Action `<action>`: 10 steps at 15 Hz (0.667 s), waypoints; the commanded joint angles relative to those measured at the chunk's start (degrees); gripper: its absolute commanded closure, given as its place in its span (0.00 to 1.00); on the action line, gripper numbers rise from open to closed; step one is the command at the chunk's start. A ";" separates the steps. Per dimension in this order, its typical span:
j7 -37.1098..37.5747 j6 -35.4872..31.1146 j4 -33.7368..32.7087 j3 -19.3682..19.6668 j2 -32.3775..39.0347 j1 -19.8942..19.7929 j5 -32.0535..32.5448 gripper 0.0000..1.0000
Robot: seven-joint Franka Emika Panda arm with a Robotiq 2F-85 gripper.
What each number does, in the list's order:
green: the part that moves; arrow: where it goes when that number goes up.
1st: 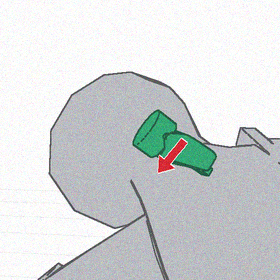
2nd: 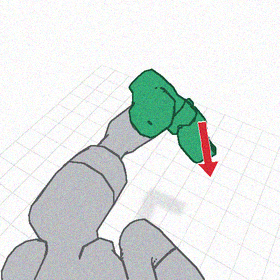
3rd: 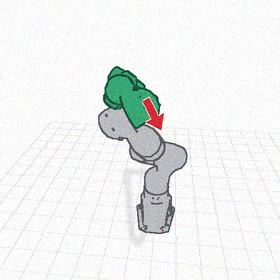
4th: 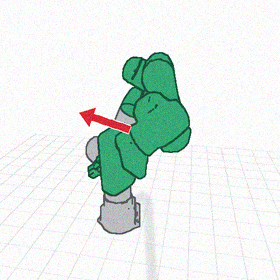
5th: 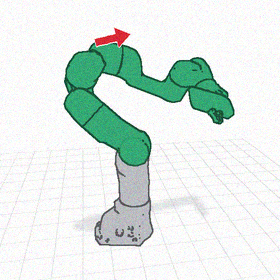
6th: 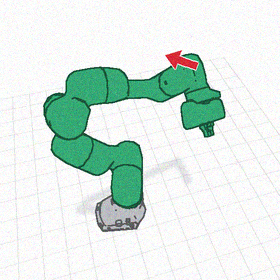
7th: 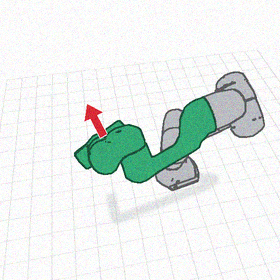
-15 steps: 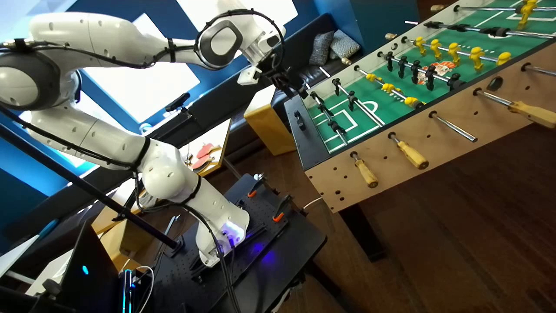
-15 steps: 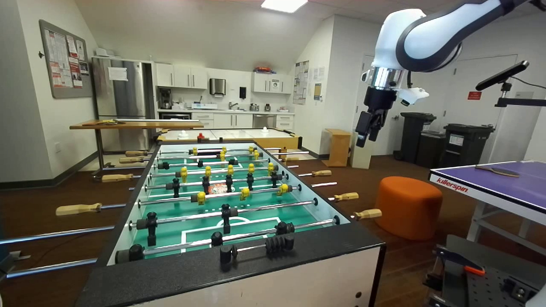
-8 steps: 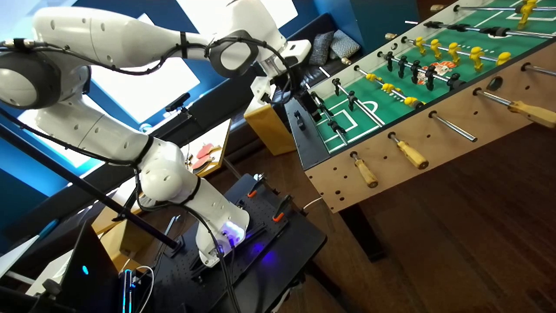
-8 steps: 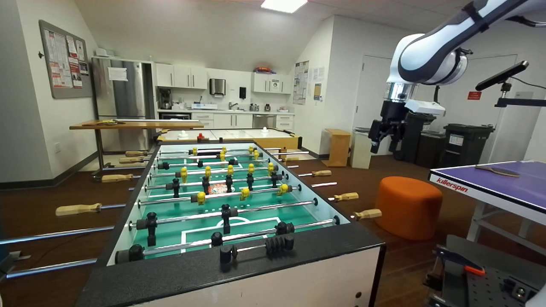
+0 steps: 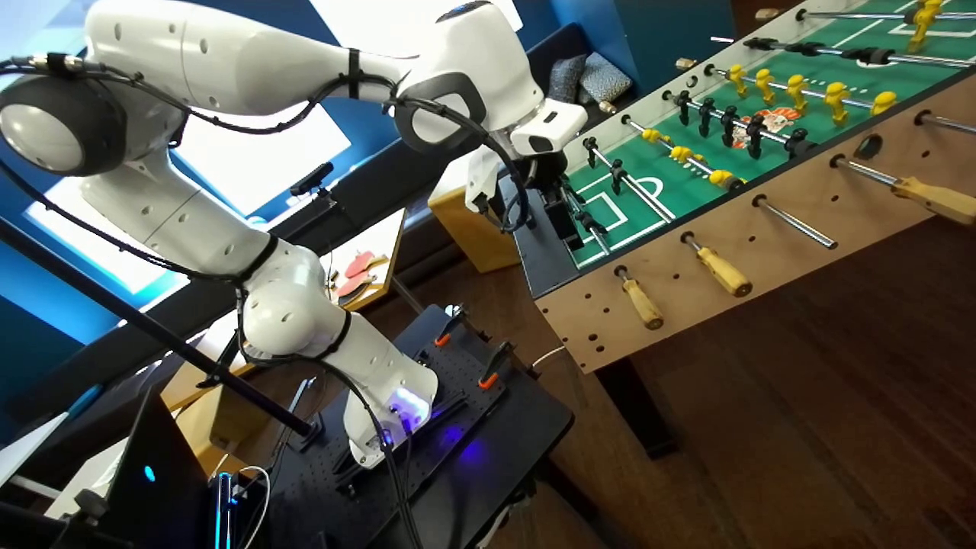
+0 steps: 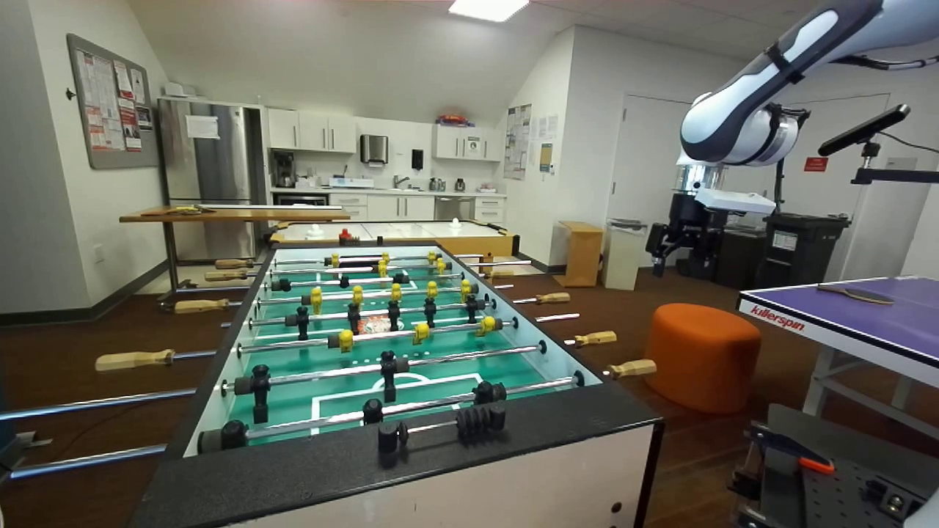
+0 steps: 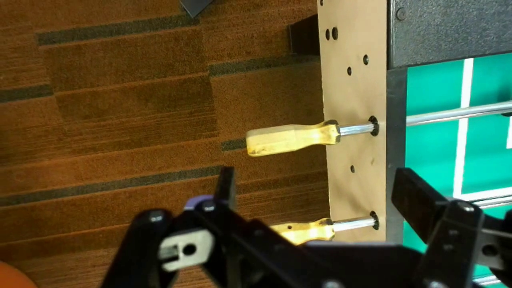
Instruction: Twist the first foosball stick from the left
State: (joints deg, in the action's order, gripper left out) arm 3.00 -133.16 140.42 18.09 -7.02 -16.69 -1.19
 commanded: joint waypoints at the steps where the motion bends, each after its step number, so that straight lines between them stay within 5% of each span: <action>1: 0.36 0.21 -0.12 -0.42 -0.01 -0.33 -0.01 0.00; 10: 0.38 19.40 -13.79 3.82 14.83 -3.63 -20.23 0.00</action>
State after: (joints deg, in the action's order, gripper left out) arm 3.52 -119.65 132.51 20.86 0.72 -18.07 -16.77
